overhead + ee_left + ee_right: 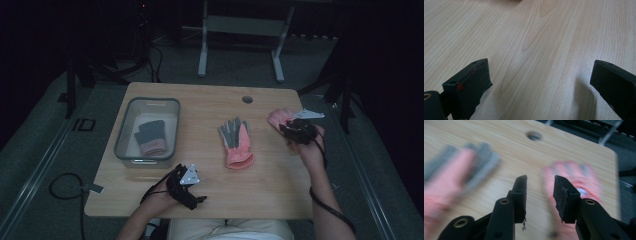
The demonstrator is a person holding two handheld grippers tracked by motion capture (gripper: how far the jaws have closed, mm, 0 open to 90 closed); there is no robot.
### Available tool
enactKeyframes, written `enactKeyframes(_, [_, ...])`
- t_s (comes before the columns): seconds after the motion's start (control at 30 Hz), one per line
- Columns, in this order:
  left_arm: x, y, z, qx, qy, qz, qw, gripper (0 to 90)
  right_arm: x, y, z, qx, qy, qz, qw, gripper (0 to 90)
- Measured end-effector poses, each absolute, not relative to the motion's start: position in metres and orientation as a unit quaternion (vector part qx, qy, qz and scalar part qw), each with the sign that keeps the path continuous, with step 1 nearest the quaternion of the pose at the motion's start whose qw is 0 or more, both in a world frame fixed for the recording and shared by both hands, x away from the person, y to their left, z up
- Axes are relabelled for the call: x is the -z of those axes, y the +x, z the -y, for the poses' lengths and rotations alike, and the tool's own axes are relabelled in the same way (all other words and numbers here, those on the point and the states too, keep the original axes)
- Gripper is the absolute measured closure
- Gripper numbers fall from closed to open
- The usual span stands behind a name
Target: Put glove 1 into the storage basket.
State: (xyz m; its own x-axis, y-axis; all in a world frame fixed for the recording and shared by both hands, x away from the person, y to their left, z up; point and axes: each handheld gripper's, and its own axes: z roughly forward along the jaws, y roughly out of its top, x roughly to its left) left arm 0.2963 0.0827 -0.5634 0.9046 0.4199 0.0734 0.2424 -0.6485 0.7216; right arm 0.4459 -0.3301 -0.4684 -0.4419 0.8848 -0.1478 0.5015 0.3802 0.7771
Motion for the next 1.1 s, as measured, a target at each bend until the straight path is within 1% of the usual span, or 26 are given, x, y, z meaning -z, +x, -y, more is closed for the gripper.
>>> enactKeyframes(0.1, [0.564,0.297,-0.081,-0.117,0.900,-0.186,0.376,2.5,0.474,0.460,0.352,-0.298,0.433,-0.794,0.304,58.3])
enactKeyframes(0.17, [0.565,0.297,-0.081,-0.118,0.901,-0.186,0.375,2.5,0.480,0.469,0.361,-0.281,0.427,-0.802,0.309,57.4])
enactKeyframes(0.27, [0.565,0.297,-0.081,-0.118,0.900,-0.189,0.376,2.5,0.492,0.486,0.370,-0.262,0.432,-0.809,0.302,56.0])
enactKeyframes(0.37, [0.565,0.298,-0.082,-0.114,0.899,-0.192,0.376,2.5,0.497,0.494,0.371,-0.265,0.431,-0.811,0.293,52.2])
enactKeyframes(0.43, [0.564,0.299,-0.083,-0.114,0.897,-0.196,0.379,2.5,0.502,0.500,0.371,-0.256,0.430,-0.813,0.297,52.7])
enactKeyframes(0.57, [0.565,0.298,-0.083,-0.112,0.897,-0.197,0.378,2.5,0.516,0.510,0.370,-0.238,0.429,-0.826,0.278,53.5])
enactKeyframes(0.7, [0.565,0.299,-0.084,-0.112,0.898,-0.199,0.376,2.5,0.524,0.512,0.369,-0.237,0.435,-0.824,0.274,54.9])
enactKeyframes(0.77, [0.566,0.299,-0.084,-0.111,0.898,-0.199,0.377,2.5,0.524,0.513,0.369,-0.239,0.439,-0.823,0.271,56.7])
enactKeyframes(0.8, [0.566,0.298,-0.084,-0.110,0.898,-0.198,0.377,2.5,0.525,0.513,0.370,-0.242,0.445,-0.820,0.265,60.8])
enactKeyframes(0.83, [0.566,0.298,-0.084,-0.111,0.898,-0.197,0.377,2.5,0.525,0.513,0.370,-0.242,0.445,-0.820,0.265,60.8])
enactKeyframes(0.9, [0.566,0.298,-0.084,-0.110,0.898,-0.197,0.377,2.5,0.525,0.513,0.369,-0.242,0.448,-0.821,0.259,68.7])
enactKeyframes(0.93, [0.566,0.298,-0.084,-0.110,0.898,-0.197,0.378,2.5,0.525,0.512,0.368,-0.239,0.451,-0.819,0.263,76.2])
enactKeyframes(1.0, [0.566,0.299,-0.084,-0.110,0.898,-0.197,0.377,2.5,0.525,0.512,0.367,-0.240,0.455,-0.815,0.266,77.8])
enactKeyframes(1.1, [0.566,0.298,-0.085,-0.110,0.898,-0.196,0.377,2.5,0.516,0.508,0.367,-0.253,0.480,-0.796,0.268,85.9])
